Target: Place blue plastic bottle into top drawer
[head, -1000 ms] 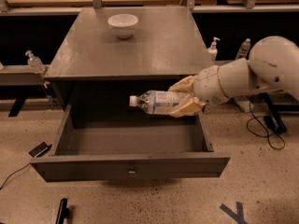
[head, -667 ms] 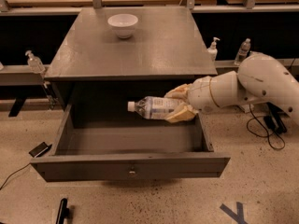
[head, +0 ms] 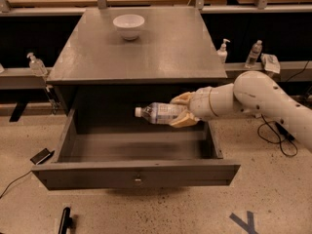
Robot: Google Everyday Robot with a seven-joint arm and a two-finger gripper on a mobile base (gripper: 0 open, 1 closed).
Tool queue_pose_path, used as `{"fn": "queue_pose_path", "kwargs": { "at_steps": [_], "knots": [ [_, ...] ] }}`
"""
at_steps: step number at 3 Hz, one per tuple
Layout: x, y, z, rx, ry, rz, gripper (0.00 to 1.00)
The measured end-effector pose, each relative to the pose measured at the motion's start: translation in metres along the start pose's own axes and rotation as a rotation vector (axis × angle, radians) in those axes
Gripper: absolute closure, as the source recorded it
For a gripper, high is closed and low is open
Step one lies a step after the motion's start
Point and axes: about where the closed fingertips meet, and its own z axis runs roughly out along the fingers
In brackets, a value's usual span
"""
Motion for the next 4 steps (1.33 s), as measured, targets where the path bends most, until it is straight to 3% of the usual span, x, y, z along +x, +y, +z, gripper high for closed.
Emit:
{"fn": "queue_pose_path", "kwargs": {
  "at_steps": [1,2,3,4],
  "knots": [
    [0.030,-0.005,0.019,-0.012,0.000,0.059,0.33],
    [0.064,-0.001,0.032,-0.018,-0.006,0.180,0.10],
    [0.078,-0.010,0.023,0.032,-0.016,0.284,0.00],
    [0.077,-0.017,0.013,0.064,-0.015,0.320,0.00]
  ]
}}
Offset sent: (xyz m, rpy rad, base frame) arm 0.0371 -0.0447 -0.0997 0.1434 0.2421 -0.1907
